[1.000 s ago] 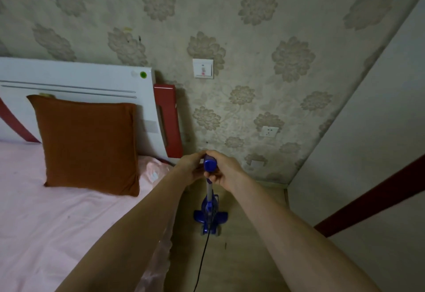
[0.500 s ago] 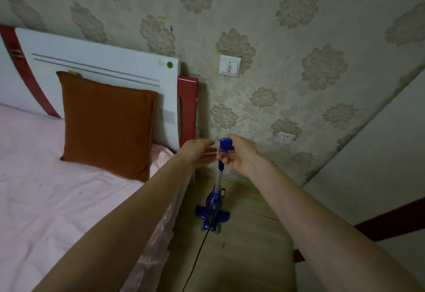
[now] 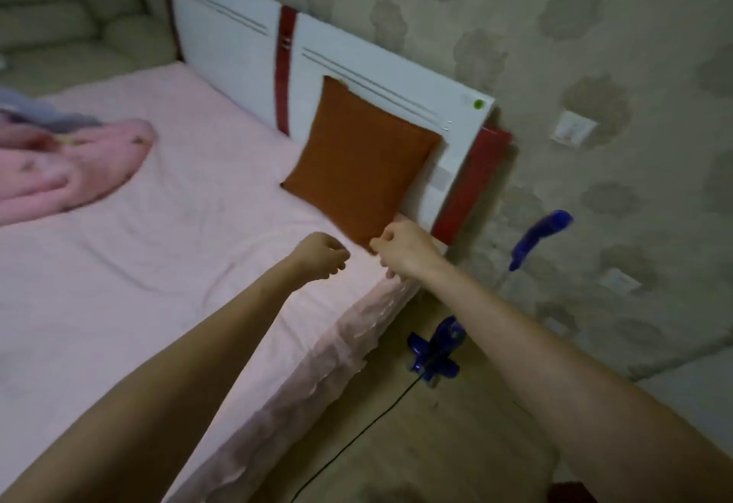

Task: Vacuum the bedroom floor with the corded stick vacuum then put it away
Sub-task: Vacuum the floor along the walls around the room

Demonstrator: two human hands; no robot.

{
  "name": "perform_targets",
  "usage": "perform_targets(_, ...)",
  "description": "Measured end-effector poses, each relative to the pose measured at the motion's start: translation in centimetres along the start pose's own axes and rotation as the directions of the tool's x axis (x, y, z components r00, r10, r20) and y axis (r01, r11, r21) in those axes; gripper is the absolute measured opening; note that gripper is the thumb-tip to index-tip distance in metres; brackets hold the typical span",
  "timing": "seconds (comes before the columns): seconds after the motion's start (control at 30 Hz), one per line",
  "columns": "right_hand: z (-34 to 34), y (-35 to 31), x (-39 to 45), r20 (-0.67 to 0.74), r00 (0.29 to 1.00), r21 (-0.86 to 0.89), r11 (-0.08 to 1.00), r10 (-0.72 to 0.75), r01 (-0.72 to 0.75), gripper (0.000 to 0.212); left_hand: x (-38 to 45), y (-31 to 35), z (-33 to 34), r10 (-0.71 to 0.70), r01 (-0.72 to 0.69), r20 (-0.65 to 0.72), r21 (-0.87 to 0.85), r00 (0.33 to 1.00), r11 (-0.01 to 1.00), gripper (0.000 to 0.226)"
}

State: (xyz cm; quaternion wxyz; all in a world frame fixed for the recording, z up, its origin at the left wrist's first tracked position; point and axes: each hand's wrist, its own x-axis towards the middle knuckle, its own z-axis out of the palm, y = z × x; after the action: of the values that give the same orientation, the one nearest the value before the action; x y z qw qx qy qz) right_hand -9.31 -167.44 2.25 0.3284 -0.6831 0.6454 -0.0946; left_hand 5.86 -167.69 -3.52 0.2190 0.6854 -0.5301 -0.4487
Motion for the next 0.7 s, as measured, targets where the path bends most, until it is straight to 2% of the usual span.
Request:
perform_targets(0.13, 11.3, -10.8, -5.9, 0.226, 0.951, -0.007, 0.976, -0.209, 0.217, 0.023, -12.8, -13.5, -8.8, -0.169, 0.164, -0.245, -0.041, 0.955, 0.986, 0.022)
perform_targets(0.2, 17.9, -16.4, -10.7, 0.355, 0.884, -0.005, 0.945, -0.304, 0.327, 0.018, -21.2, -20.1, -12.4, -0.275, 0.250, -0.348, -0.118, 0.896, 0.961, 0.023)
perform_targets(0.27, 24.9, -21.6, -16.5, 0.487, 0.775, 0.001, 0.888, -0.402, 0.460, 0.016, -30.3, -26.3, -15.1, -0.382, 0.326, -0.448, -0.199, 0.808, 0.924, 0.024)
perform_targets(0.33, 31.7, -25.9, -23.1, 0.607, 0.639, 0.027, 0.816, -0.472, 0.577, 0.020, -39.8, -31.9, -16.6, -0.494, 0.397, -0.534, -0.293, 0.686, 0.870, 0.025)
perform_targets(0.4, 37.9, -29.3, -30.2, 0.706, 0.493, 0.055, 0.733, -0.509, 0.678, 0.029, -49.6, -36.9, -17.1, -0.603, 0.450, -0.591, -0.405, 0.535, 0.796, 0.025)
perform_targets(0.57, 49.5, -34.7, -46.5, 0.843, 0.135, 0.174, 0.502, -0.520, 0.847, 0.034, -70.0, -45.8, -15.1, -0.775, 0.489, -0.611, -0.633, 0.159, 0.600, 0.022)
perform_targets(0.63, 53.4, -36.1, -52.1, 0.870, 0.038, 0.205, 0.429, -0.492, 0.880, 0.032, -76.2, -48.7, -13.8, -0.823, 0.454, -0.567, -0.721, 0.046, 0.523, 0.021)
perform_targets(0.7, 56.8, -37.2, -57.2, 0.897, -0.033, 0.211, 0.361, -0.442, 0.908, 0.030, -81.3, -51.2, -12.7, -0.854, 0.410, -0.520, -0.784, -0.022, 0.466, 0.019)
